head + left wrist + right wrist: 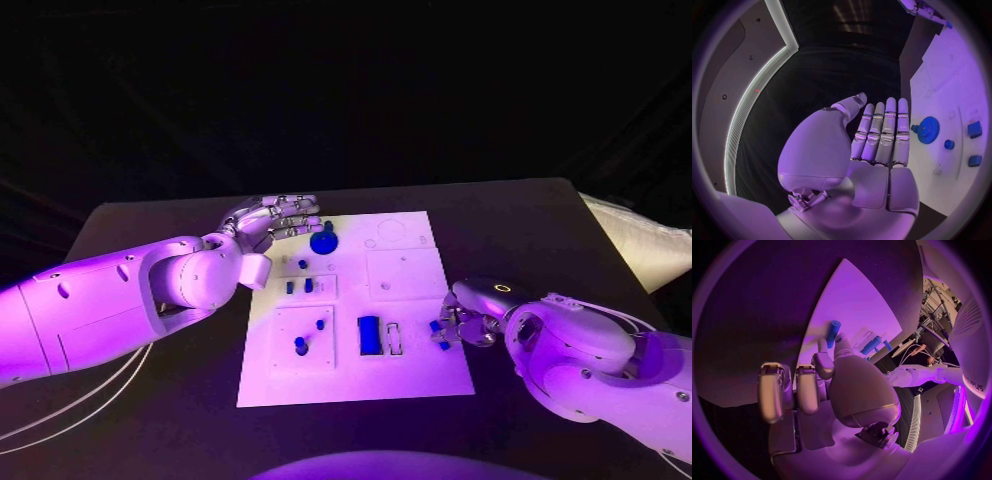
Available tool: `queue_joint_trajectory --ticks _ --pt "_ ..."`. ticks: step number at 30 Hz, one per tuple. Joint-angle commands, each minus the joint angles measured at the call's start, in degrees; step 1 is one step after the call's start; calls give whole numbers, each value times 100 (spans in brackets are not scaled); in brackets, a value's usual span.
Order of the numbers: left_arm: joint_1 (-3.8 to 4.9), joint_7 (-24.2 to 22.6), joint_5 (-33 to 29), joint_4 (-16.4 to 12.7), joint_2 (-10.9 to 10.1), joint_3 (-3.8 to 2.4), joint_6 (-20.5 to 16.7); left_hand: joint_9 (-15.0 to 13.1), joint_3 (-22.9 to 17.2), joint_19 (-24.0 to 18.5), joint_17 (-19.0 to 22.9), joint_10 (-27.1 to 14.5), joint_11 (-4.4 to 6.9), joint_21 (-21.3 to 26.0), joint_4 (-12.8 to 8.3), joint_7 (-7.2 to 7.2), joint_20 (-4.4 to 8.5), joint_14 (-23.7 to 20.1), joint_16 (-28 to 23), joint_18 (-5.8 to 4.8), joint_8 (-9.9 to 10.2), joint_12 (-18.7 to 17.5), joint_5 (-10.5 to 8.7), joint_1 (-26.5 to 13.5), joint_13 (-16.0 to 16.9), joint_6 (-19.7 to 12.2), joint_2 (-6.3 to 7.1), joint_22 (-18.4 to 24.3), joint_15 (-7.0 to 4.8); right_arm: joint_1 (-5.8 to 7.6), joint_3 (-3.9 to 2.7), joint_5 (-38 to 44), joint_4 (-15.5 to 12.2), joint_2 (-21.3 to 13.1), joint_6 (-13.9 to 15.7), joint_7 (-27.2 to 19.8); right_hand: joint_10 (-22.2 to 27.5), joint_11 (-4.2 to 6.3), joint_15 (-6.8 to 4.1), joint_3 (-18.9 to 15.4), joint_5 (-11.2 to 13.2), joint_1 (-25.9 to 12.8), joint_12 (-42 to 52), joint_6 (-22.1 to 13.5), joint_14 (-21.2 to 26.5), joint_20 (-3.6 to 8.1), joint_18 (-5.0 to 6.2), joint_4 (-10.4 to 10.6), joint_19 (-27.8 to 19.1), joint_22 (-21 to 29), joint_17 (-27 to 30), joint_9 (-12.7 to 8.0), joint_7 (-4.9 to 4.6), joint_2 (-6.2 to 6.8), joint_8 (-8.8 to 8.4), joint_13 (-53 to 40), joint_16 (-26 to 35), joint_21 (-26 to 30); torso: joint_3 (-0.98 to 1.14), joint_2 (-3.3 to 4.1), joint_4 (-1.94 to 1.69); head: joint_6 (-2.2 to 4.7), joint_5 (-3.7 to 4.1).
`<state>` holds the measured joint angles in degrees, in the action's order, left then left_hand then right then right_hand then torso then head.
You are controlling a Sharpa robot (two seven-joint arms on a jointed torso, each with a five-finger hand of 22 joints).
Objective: Assemble the parts on the task board
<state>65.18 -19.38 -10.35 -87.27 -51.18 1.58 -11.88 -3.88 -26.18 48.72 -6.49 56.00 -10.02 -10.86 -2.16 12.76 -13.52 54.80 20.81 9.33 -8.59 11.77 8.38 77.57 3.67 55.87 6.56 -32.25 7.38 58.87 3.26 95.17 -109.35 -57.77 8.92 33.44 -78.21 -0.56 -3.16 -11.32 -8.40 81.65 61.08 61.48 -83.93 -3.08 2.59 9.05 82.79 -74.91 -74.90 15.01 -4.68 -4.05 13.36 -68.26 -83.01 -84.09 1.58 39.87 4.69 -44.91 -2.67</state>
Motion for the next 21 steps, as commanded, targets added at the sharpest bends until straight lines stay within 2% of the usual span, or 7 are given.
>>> queue_joint_trajectory --ticks 1,7,12,14,16,17,21 --pt "-2 -43 22 -7 5 -3 114 6 8 32 8 23 12 20 1 13 11 52 -25 105 -28 31 5 -11 -6 10 -38 5 -1 -79 50 425 65 56 -611 89 6 42 -44 116 228 224 -39 19 -392 18 1 -90 -8 -512 -422 -12 -4 -56 -57 43 -26 14 -1 3 -5 -16 -11" --pt "-3 -40 22 -1 7 -3 108 6 8 32 8 23 12 20 1 13 11 52 -25 105 -28 31 5 -11 -6 10 -38 5 -1 -129 53 944 89 123 -1177 107 67 38 -39 336 476 531 -168 25 -397 17 9 -327 -38 -478 -478 -10 -14 -43 -95 118 -51 43 -9 -8 -15 -25 -14" --pt "-4 -27 22 -4 10 -3 124 6 8 32 8 23 12 20 1 13 11 52 -25 105 -28 31 5 -11 -6 10 -38 5 -1 -148 53 1114 101 153 -1324 113 77 38 -37 399 482 580 -199 48 -396 14 11 -379 -46 -470 -482 -8 -14 -35 -100 136 -50 51 -12 -12 -3 -30 -25" --pt "-4 -26 22 -2 13 -3 125 6 8 32 8 23 12 20 1 13 11 52 -25 105 -28 31 5 -11 -6 10 -38 5 -1 -152 54 1117 106 159 -1266 117 67 51 -37 451 290 540 -201 72 -393 14 11 -371 -43 -473 -474 -8 -15 -41 -110 134 -41 51 -7 -17 -3 -21 -30" --pt "-4 -26 22 -1 15 -3 126 6 8 32 8 23 12 20 1 13 11 52 -25 105 -28 31 5 -11 -6 10 -38 5 -1 -155 54 1067 107 159 -1137 123 64 68 -57 572 -86 583 -224 99 -396 25 8 -404 -30 -488 -487 -8 6 -85 -120 147 -46 43 -7 -16 1 -11 -27" --pt "-4 -26 22 0 15 -3 126 6 8 32 8 23 12 20 1 13 11 52 -25 105 -28 31 5 -11 -6 10 -38 5 -1 -156 54 1018 105 157 -1044 126 62 74 -66 641 -199 631 -230 111 -397 30 7 -436 -26 -493 -491 -6 21 -115 -121 150 -47 40 -8 -19 0 -6 -25" --pt "-4 -25 22 2 20 -3 128 6 8 32 8 23 12 20 1 13 11 52 -25 105 -28 31 5 -11 -6 10 -38 5 -1 -158 54 628 83 141 -502 137 45 78 -72 1028 -401 682 -273 64 -398 48 2 -469 -10 -511 -488 -1 15 -296 -162 179 -40 29 -9 -13 -5 7 -21"
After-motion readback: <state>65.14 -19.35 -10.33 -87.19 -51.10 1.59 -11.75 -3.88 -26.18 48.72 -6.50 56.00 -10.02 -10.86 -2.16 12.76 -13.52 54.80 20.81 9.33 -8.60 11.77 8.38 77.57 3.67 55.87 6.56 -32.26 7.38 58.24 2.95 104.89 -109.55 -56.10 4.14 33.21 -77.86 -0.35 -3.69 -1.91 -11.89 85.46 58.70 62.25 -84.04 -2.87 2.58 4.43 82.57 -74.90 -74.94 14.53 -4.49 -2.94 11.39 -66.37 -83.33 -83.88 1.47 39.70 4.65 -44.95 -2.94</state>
